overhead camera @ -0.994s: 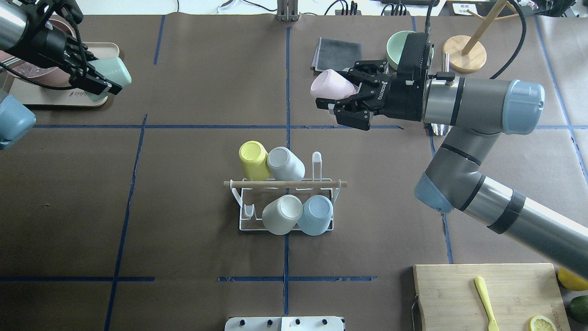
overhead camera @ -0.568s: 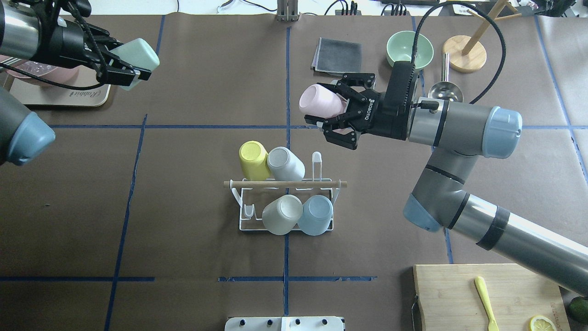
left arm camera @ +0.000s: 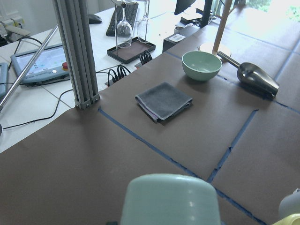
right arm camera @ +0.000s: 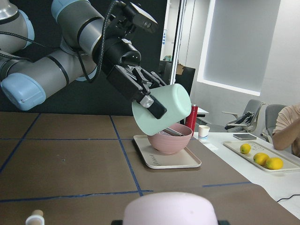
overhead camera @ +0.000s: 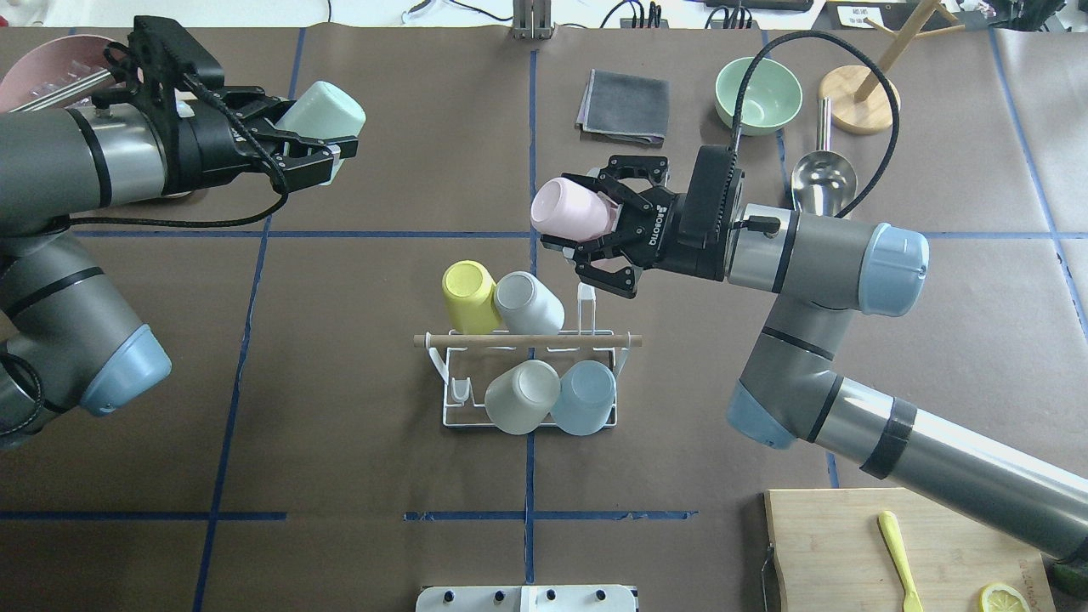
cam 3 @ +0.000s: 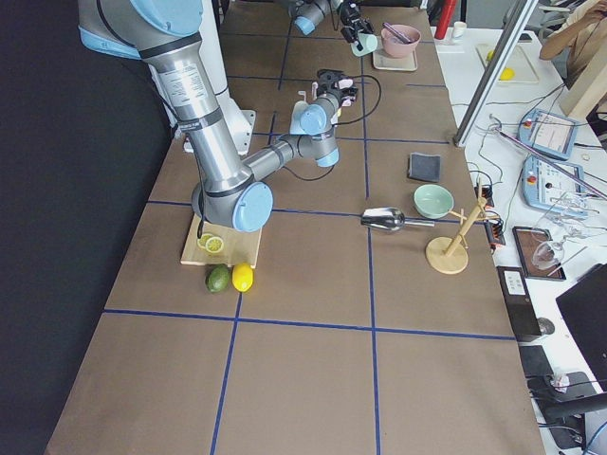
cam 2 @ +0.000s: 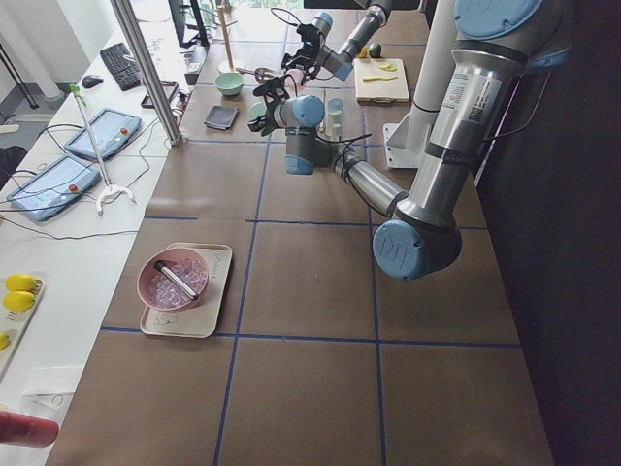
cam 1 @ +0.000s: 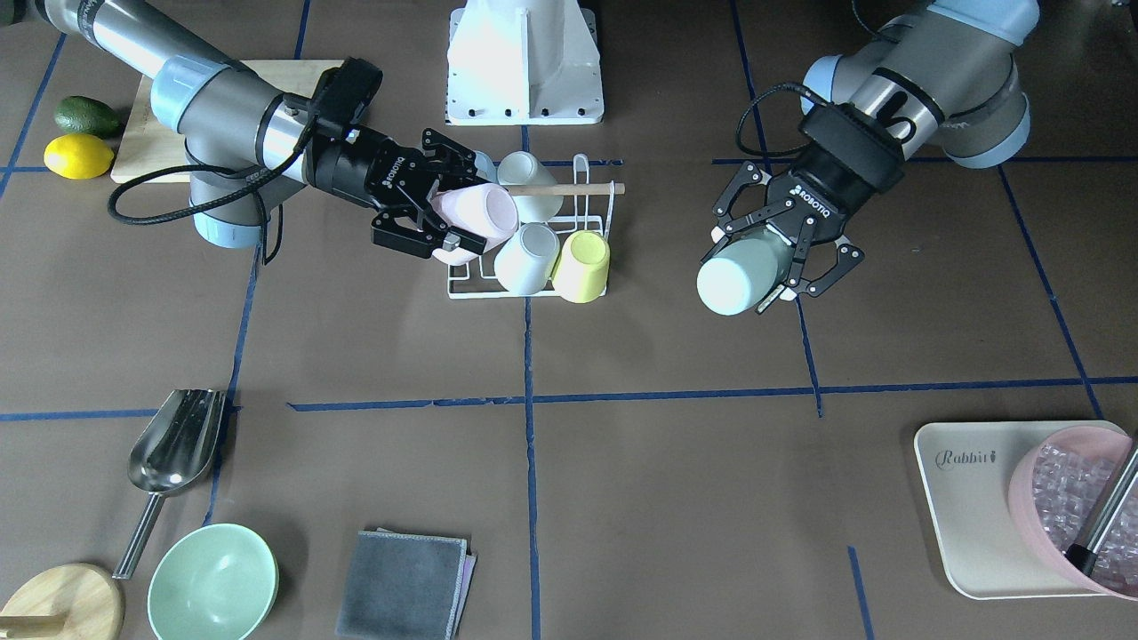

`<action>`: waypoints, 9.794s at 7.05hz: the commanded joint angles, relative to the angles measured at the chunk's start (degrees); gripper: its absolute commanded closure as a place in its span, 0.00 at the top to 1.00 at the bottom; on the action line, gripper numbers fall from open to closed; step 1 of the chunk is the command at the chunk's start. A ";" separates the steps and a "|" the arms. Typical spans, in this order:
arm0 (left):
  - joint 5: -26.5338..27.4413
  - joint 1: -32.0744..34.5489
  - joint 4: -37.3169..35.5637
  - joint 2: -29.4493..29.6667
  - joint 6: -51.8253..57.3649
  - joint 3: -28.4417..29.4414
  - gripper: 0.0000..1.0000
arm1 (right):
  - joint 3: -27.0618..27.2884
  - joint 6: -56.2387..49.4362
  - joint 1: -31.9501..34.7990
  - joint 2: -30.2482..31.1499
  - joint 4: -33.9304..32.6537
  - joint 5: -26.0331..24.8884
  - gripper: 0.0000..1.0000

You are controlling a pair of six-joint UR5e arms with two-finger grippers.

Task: Place cup on cup holder

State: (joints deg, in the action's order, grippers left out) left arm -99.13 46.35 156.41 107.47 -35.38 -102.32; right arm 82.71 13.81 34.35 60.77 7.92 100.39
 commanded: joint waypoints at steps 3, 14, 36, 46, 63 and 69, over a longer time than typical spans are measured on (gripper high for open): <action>22.85 -16.14 21.97 -2.17 -2.15 -0.95 0.06 | -4.74 -0.45 -3.58 -0.30 6.04 -1.51 0.00; 27.32 -32.01 31.06 -2.62 18.59 3.27 0.07 | -7.30 -2.30 -4.81 0.58 9.93 -2.04 0.99; 29.96 -32.74 36.08 1.25 18.24 5.50 1.00 | -1.60 -2.04 10.28 -4.78 -44.87 14.54 1.00; -2.68 0.27 -12.12 -7.01 8.14 -8.51 1.00 | 5.18 -2.38 32.41 14.00 -86.56 34.69 1.00; -38.78 50.14 -70.72 -27.91 41.17 3.97 1.00 | 9.75 -26.56 58.73 29.58 -107.50 32.06 1.00; -34.03 47.96 -71.94 -26.44 40.48 2.57 1.00 | 9.49 -26.56 58.82 29.67 -107.67 32.15 1.00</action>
State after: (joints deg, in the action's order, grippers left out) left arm -133.85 95.42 85.32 80.52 5.28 -98.88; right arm 92.23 -12.74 93.13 90.44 -99.74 132.54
